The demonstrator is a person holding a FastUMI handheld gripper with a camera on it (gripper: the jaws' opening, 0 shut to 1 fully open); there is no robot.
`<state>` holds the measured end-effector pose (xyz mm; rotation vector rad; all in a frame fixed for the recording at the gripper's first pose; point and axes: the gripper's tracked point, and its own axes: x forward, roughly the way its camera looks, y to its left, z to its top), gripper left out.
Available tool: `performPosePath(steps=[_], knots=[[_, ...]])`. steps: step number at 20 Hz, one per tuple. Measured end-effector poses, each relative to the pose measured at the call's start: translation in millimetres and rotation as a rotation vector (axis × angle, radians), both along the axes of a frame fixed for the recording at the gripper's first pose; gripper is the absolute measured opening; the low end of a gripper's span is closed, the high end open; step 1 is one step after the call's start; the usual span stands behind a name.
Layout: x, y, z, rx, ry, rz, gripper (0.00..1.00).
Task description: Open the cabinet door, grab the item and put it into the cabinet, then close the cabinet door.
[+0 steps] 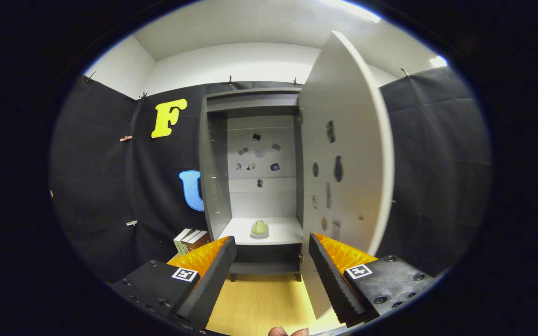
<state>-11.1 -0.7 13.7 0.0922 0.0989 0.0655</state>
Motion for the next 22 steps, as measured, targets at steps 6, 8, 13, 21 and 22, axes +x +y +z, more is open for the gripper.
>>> performPosePath(steps=[6, 8, 13, 21, 22], knots=[[-10, -124, -17, -0.017, 0.014, -0.245, 0.98], [-3, -155, -25, -0.015, 0.019, -0.303, 0.98], [35, -201, -55, -0.029, 0.059, -0.358, 0.98], [48, -170, -63, -0.033, 0.08, -0.297, 0.97], [47, -163, -63, -0.035, 0.082, -0.29, 0.97]])
